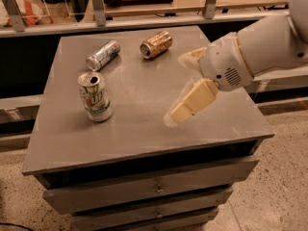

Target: Pick 7up can

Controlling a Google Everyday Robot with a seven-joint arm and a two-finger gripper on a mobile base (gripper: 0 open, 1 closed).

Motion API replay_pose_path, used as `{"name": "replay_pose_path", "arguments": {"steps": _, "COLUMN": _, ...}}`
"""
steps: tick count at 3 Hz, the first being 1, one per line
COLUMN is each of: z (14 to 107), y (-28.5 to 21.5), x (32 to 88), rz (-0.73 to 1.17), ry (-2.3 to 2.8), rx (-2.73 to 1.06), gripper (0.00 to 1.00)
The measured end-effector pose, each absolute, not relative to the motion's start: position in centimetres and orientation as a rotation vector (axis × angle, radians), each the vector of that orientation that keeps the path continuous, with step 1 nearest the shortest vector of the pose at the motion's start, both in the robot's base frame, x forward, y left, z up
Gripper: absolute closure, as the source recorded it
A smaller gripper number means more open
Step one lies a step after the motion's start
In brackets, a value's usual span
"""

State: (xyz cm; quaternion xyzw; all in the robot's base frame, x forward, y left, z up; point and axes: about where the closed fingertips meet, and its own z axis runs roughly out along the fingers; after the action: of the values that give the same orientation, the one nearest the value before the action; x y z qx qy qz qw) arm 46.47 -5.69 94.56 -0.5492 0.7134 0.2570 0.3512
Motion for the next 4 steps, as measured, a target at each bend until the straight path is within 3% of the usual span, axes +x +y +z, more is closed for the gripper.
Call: {"name": "replay_pose_path", "arguments": {"steps": 4, "z": 89.0, "y": 6.5, "x": 52.9, "rz": 0.842, "ry": 1.556, "rx": -1.46, "gripper": 0.0}}
